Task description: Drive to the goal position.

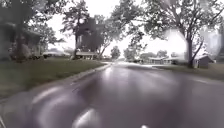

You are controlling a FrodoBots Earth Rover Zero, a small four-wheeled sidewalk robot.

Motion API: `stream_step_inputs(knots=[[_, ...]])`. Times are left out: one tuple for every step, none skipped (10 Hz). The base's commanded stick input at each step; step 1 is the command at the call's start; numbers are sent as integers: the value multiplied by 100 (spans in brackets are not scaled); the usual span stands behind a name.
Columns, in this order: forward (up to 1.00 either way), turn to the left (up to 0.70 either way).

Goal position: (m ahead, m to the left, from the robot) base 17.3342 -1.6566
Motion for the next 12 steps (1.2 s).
stream_step_inputs(knots=[[50,0],[50,0],[50,0],[50,0],[50,0],[50,0],[50,0],[50,0],[50,0],[50,0],[50,0],[50,0]])
